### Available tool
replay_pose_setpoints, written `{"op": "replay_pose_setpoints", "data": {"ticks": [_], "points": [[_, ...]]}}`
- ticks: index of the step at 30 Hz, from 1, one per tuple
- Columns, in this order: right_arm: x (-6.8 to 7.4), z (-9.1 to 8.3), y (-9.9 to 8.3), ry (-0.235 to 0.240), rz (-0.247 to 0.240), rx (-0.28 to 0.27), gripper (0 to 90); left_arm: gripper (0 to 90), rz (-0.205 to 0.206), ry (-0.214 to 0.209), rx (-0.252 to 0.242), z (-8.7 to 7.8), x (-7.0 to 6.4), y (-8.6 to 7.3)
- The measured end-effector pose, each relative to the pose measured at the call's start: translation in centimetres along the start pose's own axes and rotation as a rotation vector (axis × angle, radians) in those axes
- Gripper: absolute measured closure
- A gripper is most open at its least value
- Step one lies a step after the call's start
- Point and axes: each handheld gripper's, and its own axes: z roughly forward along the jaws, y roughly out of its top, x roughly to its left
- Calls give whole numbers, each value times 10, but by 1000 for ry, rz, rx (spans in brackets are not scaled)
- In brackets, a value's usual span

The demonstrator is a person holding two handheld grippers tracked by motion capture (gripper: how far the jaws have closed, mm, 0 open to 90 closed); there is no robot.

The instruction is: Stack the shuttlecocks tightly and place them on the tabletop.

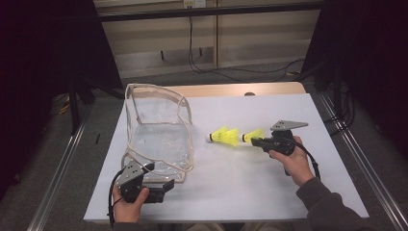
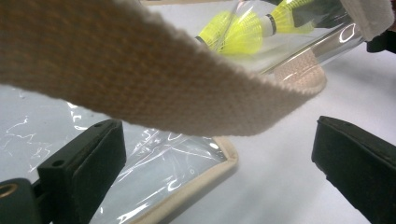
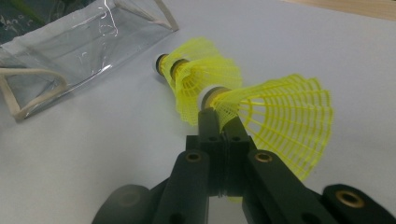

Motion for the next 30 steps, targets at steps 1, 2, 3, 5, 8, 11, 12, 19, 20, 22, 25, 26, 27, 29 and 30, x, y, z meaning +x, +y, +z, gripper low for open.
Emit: {"op": "replay_pose_setpoints", "data": {"ticks": [1,2,3,5,8,11,12,19,20,22,25,26,27,29,30], "points": [[0,0,0,1,0,-2,897,29,0,0,0,0,0,0],[0,0,0,0,2,-4,897,29,0,0,0,0,0,0],[0,1,1,-1,7,-4,897,29,-1,1,0,0,0,0],[1,1,1,2,6,-5,897,29,-2,1,0,0,0,0],[1,2,1,1,6,-5,897,29,-1,2,0,0,0,0],[0,3,1,2,4,-4,897,29,-1,2,-1,0,0,0],[0,3,1,1,6,-1,897,29,-1,2,-1,0,0,0],[0,3,1,0,3,-5,897,29,1,0,-1,0,0,0],[0,4,1,-2,3,-5,897,29,-1,1,-1,0,0,0],[0,4,1,-3,7,-8,897,29,0,1,-1,0,0,0],[1,5,2,-2,12,-9,897,29,-1,1,-1,0,0,0],[1,5,2,-2,11,-10,897,29,-1,1,-1,0,0,0],[1,6,2,-2,12,-10,897,29,0,1,-1,0,0,0],[2,6,2,-2,9,-10,897,29,-1,1,-1,0,0,0],[2,7,2,-2,12,-10,897,29,0,1,0,0,0,0]]}}
